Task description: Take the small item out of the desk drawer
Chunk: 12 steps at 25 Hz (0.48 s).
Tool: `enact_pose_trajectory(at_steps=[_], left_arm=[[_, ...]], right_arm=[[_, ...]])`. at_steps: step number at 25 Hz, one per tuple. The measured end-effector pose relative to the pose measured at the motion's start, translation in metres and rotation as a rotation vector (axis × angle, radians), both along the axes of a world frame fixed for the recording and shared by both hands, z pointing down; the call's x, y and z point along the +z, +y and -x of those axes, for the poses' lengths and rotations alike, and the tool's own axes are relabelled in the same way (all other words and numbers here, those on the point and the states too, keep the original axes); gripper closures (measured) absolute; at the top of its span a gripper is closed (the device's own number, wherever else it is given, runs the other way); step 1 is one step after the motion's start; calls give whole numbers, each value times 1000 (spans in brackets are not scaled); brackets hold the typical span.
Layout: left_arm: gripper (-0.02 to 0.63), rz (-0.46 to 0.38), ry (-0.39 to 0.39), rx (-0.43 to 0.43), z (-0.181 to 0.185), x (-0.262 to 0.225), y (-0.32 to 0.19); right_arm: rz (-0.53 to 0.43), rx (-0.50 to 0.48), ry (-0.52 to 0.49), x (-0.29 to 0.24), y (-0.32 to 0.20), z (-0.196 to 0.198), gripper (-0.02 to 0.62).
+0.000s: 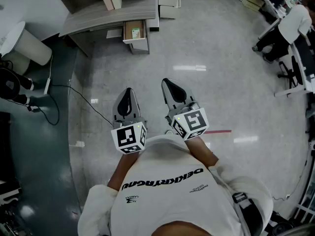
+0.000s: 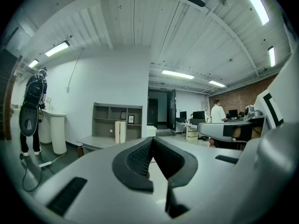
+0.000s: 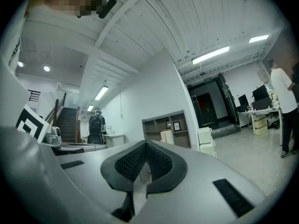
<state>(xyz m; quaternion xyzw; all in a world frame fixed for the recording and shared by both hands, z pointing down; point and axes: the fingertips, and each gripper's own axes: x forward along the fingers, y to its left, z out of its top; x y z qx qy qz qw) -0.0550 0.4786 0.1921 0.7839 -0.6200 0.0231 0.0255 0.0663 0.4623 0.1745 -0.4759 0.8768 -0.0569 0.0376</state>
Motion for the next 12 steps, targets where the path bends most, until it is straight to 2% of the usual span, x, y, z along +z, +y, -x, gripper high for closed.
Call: enact_pose_trajectory(at_steps=[12], left_arm=[[591, 23, -5, -45, -52, 9, 4]], right_arm=[[11, -38, -27, 5, -4, -54, 563]])
